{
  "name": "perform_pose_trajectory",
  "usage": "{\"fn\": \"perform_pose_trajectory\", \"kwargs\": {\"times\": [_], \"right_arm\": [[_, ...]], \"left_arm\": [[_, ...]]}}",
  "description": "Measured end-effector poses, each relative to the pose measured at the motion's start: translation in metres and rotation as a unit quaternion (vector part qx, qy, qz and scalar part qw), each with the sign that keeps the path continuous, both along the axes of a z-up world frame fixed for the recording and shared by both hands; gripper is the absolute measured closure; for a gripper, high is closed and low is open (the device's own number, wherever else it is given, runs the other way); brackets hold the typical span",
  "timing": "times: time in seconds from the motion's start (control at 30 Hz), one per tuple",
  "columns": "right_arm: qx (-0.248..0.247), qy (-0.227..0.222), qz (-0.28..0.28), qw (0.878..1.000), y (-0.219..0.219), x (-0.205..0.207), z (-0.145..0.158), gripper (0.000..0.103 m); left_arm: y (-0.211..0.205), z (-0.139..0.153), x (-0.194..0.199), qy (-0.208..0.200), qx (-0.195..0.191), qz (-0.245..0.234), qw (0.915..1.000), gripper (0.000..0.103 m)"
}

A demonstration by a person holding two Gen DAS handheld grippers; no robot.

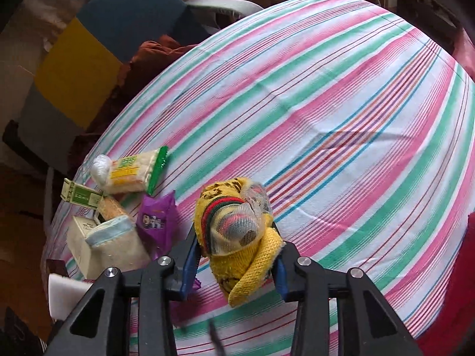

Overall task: Organize objects
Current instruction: 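Grasp the white foam block with the left tool while the right grasps the yellow knitted toy, then carry foam block and knitted toy into the gold tray and open both tools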

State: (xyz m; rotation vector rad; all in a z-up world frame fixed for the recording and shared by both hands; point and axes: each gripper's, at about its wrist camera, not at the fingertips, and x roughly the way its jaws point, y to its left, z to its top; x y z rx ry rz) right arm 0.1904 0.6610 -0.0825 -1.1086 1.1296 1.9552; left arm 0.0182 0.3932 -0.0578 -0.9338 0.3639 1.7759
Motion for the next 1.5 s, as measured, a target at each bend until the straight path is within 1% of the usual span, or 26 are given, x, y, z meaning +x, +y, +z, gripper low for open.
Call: {"fn": "perform_pose_trajectory", "kwargs": {"times": [0.2, 0.3, 0.4, 0.53, 0.67, 0.83, 1.0, 1.17, 1.2, 1.23, 1.27, 1.3, 1.33, 1.37, 1.4, 1.43, 1.5], "right_arm": [[0.012, 0.033, 0.010, 0.999, 0.002, -0.003, 0.010, 0.062], [0.025, 0.051, 0.017, 0.998, -0.004, -0.008, 0.018, 0.062], [0.043, 0.059, 0.035, 0.997, -0.014, -0.016, 0.027, 0.062], [0.074, 0.058, 0.078, 0.993, -0.040, -0.037, 0.041, 0.062], [0.093, 0.071, 0.134, 0.984, -0.082, -0.057, 0.061, 0.062], [0.121, 0.093, 0.217, 0.964, -0.154, -0.094, 0.088, 0.062], [0.138, 0.116, 0.303, 0.936, -0.238, -0.135, 0.107, 0.062], [0.133, 0.124, 0.382, 0.906, -0.319, -0.178, 0.104, 0.061], [0.134, 0.120, 0.395, 0.901, -0.336, -0.187, 0.101, 0.057], [0.136, 0.116, 0.402, 0.898, -0.349, -0.193, 0.099, 0.053], [0.140, 0.112, 0.411, 0.894, -0.365, -0.201, 0.096, 0.050], [0.150, 0.104, 0.421, 0.889, -0.379, -0.206, 0.094, 0.044], [0.165, 0.092, 0.428, 0.884, -0.394, -0.212, 0.091, 0.041], [0.181, 0.082, 0.434, 0.879, -0.406, -0.215, 0.089, 0.041], [0.191, 0.080, 0.439, 0.874, -0.413, -0.213, 0.088, 0.041], [0.202, 0.078, 0.444, 0.870, -0.421, -0.213, 0.088, 0.040], [0.232, 0.073, 0.447, 0.861, -0.438, -0.210, 0.090, 0.040]], "left_arm": [[-0.029, 0.010, 0.005, -0.002, 0.008, 0.013, 0.9999, 0.081], [-0.044, 0.014, 0.006, 0.002, 0.006, 0.024, 0.9997, 0.081], [-0.063, 0.021, 0.004, 0.010, 0.005, 0.044, 0.9990, 0.081], [-0.090, 0.032, -0.006, 0.021, 0.012, 0.073, 0.9970, 0.081], [-0.124, 0.042, -0.021, 0.026, 0.021, 0.115, 0.9928, 0.081], [-0.167, 0.052, -0.039, 0.035, 0.032, 0.167, 0.9849, 0.081], [-0.217, 0.061, -0.059, 0.044, 0.043, 0.225, 0.9725, 0.081], [-0.269, 0.064, -0.083, 0.055, 0.042, 0.286, 0.9556, 0.081], [-0.277, 0.063, -0.086, 0.057, 0.041, 0.299, 0.9518, 0.081], [-0.289, 0.062, -0.092, 0.062, 0.034, 0.317, 0.9458, 0.081], [-0.294, 0.060, -0.095, 0.064, 0.027, 0.327, 0.9426, 0.079], [-0.301, 0.058, -0.099, 0.065, 0.021, 0.337, 0.9391, 0.072], [-0.308, 0.055, -0.103, 0.063, 0.014, 0.352, 0.9337, 0.064], [-0.319, 0.052, -0.105, 0.064, 0.008, 0.372, 0.9259, 0.048], [-0.326, 0.051, -0.104, 0.066, 0.010, 0.382, 0.9220, 0.041], [-0.334, 0.049, -0.104, 0.067, 0.014, 0.391, 0.9179, 0.040], [-0.345, 0.045, -0.103, 0.069, 0.010, 0.401, 0.9132, 0.039]]}}
